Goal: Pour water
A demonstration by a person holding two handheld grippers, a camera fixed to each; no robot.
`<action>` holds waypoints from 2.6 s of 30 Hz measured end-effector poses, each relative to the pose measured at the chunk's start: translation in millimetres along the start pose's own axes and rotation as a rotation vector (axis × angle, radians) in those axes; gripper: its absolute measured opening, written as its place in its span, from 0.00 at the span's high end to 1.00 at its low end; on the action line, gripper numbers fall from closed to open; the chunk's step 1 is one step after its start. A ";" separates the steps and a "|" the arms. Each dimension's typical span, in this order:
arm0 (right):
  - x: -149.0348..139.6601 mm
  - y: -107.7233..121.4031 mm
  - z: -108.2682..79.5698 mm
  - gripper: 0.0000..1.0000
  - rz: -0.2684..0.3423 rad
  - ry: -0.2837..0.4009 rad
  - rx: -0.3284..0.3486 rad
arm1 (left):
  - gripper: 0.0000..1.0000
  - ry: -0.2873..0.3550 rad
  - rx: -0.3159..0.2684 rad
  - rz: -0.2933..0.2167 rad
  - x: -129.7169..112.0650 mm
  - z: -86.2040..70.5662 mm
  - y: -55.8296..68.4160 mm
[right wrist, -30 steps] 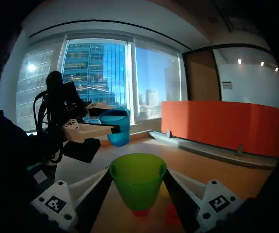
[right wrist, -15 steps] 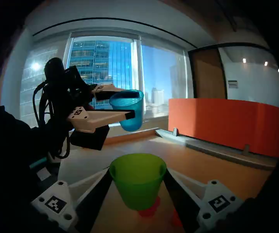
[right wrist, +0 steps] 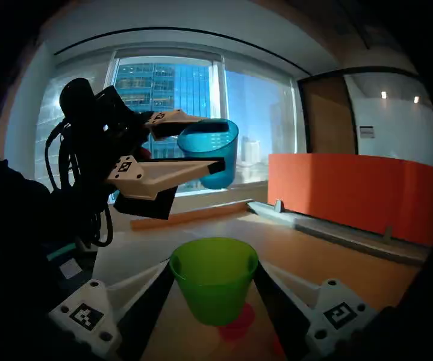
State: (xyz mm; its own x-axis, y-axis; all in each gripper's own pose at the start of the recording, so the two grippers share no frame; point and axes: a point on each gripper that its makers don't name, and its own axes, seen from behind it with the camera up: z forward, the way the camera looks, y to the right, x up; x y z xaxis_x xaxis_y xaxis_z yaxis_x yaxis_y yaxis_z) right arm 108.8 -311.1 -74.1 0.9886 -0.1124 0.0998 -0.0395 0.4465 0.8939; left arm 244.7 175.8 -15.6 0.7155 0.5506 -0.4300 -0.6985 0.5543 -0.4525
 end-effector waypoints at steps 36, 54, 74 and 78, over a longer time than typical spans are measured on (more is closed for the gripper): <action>-2.0 -7.7 15.7 0.09 -0.001 0.010 0.040 | 0.12 0.000 0.009 0.302 17.4 15.9 -4.0; 4.0 -10.5 14.7 0.09 -0.013 0.015 0.036 | 0.12 0.011 0.018 0.391 29.3 10.9 -1.5; 8.1 -9.5 10.7 0.09 -0.028 0.021 0.028 | 0.12 0.023 0.026 0.481 43.0 7.9 -4.9; 8.3 -9.0 10.7 0.09 -0.031 0.021 0.028 | 0.12 0.025 0.029 0.499 43.7 9.5 -5.1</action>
State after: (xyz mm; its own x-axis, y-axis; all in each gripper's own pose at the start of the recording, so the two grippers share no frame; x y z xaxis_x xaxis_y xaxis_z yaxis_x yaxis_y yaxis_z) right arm 115.9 -325.6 -76.7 0.9923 -0.1069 0.0631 -0.0126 0.4185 0.9081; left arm 279.5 203.0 -24.7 0.2942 0.7377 -0.6076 -0.9554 0.2446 -0.1656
